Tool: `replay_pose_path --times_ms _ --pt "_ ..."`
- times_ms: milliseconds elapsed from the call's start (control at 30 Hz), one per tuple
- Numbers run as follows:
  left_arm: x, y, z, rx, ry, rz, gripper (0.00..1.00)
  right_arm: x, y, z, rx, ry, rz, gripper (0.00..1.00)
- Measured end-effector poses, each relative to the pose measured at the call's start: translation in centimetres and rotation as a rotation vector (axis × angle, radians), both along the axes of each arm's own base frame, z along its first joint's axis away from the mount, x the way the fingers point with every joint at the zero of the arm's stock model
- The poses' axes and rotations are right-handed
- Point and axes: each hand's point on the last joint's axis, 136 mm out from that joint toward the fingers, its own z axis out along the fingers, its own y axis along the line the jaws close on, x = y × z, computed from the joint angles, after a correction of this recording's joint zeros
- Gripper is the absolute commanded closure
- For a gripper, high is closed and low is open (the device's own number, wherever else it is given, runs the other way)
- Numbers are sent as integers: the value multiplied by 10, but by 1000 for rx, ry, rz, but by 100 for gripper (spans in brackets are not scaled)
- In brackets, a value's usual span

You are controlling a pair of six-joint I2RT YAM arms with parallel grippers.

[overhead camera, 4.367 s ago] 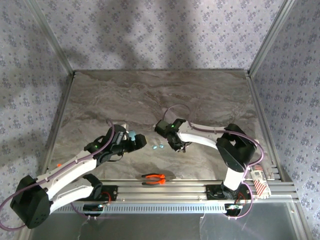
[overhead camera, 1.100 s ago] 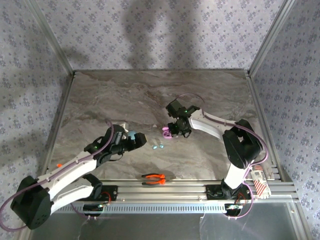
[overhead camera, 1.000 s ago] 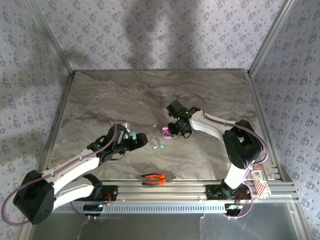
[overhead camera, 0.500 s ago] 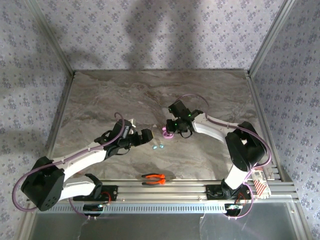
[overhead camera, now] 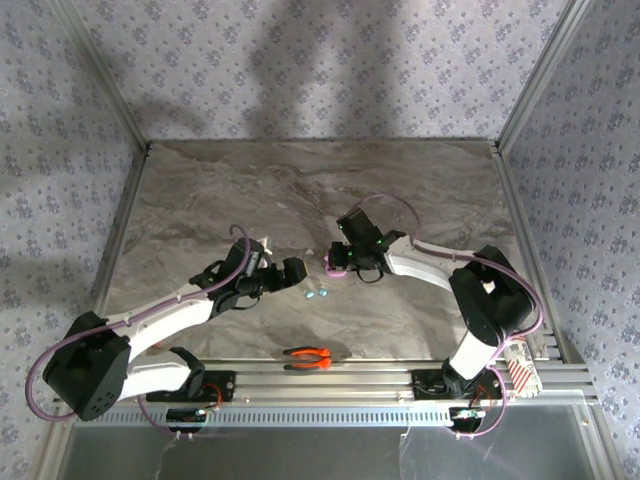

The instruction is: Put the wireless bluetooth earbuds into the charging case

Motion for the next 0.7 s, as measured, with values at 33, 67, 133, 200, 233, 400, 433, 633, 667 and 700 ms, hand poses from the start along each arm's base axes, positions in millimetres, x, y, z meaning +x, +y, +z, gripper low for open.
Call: replay_pose_path --times_ms 33,67,133,200,233,400,433,633,667,700 --pt "0 0 0 0 0 0 0 0 2 1 5 -3 1 86" --pt "0 0 0 0 0 0 0 0 3 2 10 -8 3 86" --pt "0 0 0 0 0 0 0 2 6 4 19 -18 4 86" --pt "0 0 0 0 0 0 0 3 8 5 26 -25 5 86" --pt "0 0 0 0 0 0 0 3 8 6 29 -28 5 86" --pt "0 0 0 0 0 0 0 5 10 8 39 -36 2 86" --pt "0 0 0 0 0 0 0 5 10 8 39 -37 3 86" --pt "0 -1 -4 10 8 -5 0 3 12 7 32 -42 7 86" --pt "-1 -1 -5 12 12 -7 0 3 12 7 31 -41 7 86" --pt "-2 -1 -5 13 13 -9 0 2 11 6 28 -41 6 86"
